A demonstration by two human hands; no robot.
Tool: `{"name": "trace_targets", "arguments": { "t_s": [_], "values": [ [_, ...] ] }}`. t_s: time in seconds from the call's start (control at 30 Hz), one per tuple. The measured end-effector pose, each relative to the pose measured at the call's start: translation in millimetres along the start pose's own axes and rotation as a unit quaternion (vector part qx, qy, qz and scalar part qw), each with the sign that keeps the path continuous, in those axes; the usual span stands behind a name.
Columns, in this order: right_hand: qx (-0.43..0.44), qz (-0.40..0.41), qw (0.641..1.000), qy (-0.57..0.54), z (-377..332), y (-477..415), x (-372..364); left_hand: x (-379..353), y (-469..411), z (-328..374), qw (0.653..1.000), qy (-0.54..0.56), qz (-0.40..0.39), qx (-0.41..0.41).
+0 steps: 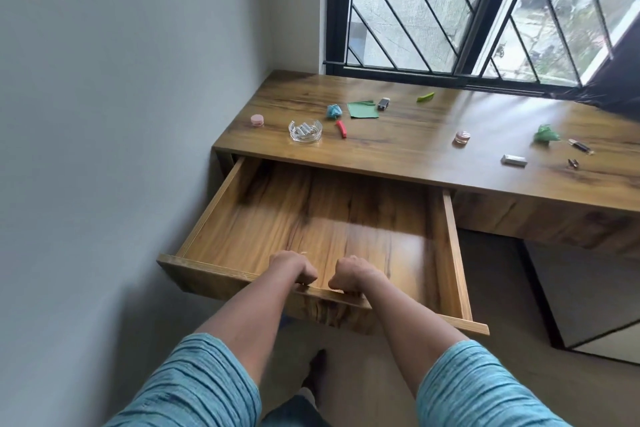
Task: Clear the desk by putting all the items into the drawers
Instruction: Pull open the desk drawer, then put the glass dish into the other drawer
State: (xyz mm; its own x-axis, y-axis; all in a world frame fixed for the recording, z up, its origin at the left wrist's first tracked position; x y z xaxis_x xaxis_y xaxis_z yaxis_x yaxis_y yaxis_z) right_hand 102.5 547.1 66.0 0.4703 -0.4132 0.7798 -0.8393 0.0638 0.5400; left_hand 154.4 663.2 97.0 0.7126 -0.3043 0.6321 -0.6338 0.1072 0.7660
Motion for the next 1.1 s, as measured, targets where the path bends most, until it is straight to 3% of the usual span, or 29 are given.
{"name": "trace_targets", "arguments": {
  "t_s": [0.1,0.23,0.3,0.43,0.53,0.67,0.83,0.93,1.1],
  "values": [
    [-0.017,-0.042,0.999,-0.018,-2,-6,-1,6,-7,-3,0.995,0.053,-0.09,0.004],
    [-0.056,-0.077,0.993,-0.066,-2,-18,10,22,-22,-11,0.976,0.152,-0.154,0.009],
    [-0.06,-0.033,0.993,-0.092,-3,-34,21,36,-37,-15,0.967,0.229,-0.111,0.016],
    [-0.046,0.098,0.989,-0.099,-6,-77,65,91,-76,-22,0.924,0.362,0.121,0.001],
    [-0.041,0.173,0.98,-0.094,-12,-108,110,142,-105,-28,0.885,0.426,0.189,-0.002],
    [-0.035,0.23,0.963,-0.133,-22,-163,165,206,-133,-32,0.858,0.46,0.226,-0.008],
    [0.022,0.25,0.964,-0.091,-35,-236,208,257,-178,-39,0.826,0.502,0.255,0.011],
    [0.049,0.241,0.968,-0.047,-40,-270,223,278,-199,-41,0.819,0.515,0.254,0.006],
    [0.012,0.171,0.981,-0.088,-52,-304,241,292,-229,-37,0.815,0.53,0.236,-0.012]
  ]
}}
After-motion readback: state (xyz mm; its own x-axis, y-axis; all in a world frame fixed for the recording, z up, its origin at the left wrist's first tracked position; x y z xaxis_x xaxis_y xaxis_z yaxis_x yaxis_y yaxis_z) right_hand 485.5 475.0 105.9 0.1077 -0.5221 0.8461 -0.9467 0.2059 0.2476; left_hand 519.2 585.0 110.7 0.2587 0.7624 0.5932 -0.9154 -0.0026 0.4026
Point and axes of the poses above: each hand's wrist, its own y-axis away from the middle knuckle, its own x-axis out of the back of the hand, z = x × y, the point moved 1 cm from there along -y, towards the middle knuckle, and after that the axes turned 4 degrees about x, right-handed, at the moved point
